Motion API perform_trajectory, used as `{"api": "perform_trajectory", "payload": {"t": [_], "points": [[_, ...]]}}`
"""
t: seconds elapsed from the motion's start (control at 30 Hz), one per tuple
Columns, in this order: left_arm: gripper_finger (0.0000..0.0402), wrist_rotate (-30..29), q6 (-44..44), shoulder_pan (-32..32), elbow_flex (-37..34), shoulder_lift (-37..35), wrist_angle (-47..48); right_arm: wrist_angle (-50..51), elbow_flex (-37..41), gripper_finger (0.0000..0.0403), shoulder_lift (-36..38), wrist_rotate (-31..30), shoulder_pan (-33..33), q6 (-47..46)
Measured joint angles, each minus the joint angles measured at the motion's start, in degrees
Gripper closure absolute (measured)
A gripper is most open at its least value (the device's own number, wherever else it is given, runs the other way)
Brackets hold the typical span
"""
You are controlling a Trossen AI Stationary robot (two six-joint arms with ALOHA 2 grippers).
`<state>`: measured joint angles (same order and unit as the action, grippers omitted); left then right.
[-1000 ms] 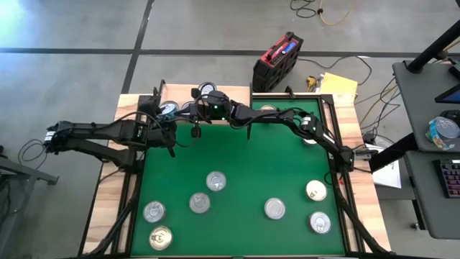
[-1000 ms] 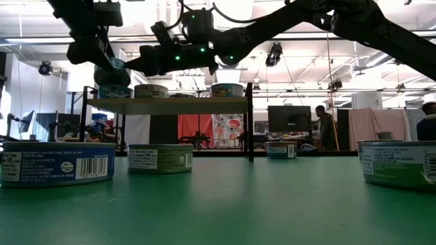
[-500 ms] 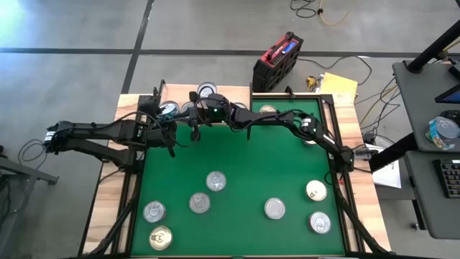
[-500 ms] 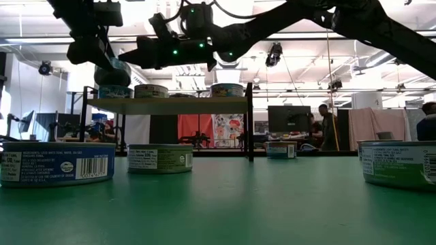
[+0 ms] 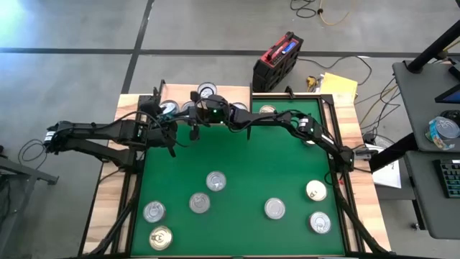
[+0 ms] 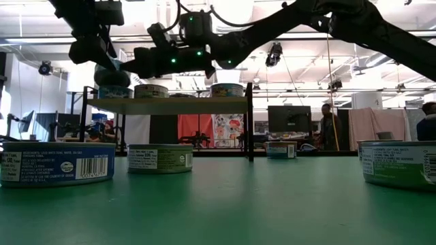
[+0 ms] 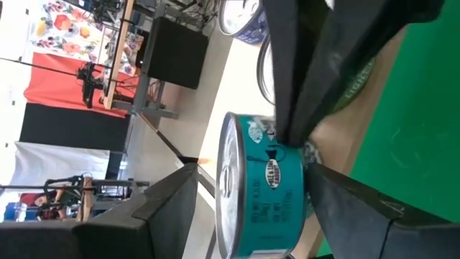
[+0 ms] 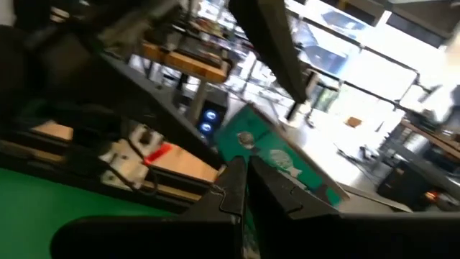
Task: Stack canned seafood by type on shelf
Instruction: Stack the center light blue tuna can on top of the light blue tuna can on the shelf
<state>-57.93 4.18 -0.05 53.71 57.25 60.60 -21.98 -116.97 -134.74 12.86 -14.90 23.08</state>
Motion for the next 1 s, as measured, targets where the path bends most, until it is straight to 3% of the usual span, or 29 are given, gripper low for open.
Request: {"api": "perform_trajectory", "payload": {"t": [0.67, 0.9, 1.0], "points": [[0.0157, -2.66, 1.36, 0.07, 0.0, 0.0, -0.81, 3.58, -0.01, 0.0394, 2.87, -0.49, -0.42, -0.59], [0.0157, -2.26, 1.21, 0.07, 0.3, -0.07, -0.72, 23.43, -0.02, 0.0394, 11.5, 3.75, -2.45, 0.39], [0.0157, 2.84, 0.43, 0.07, 1.8, -0.09, -0.72, 34.72, -0.01, 0.0394, 16.62, 5.13, -3.89, 1.04]]}}
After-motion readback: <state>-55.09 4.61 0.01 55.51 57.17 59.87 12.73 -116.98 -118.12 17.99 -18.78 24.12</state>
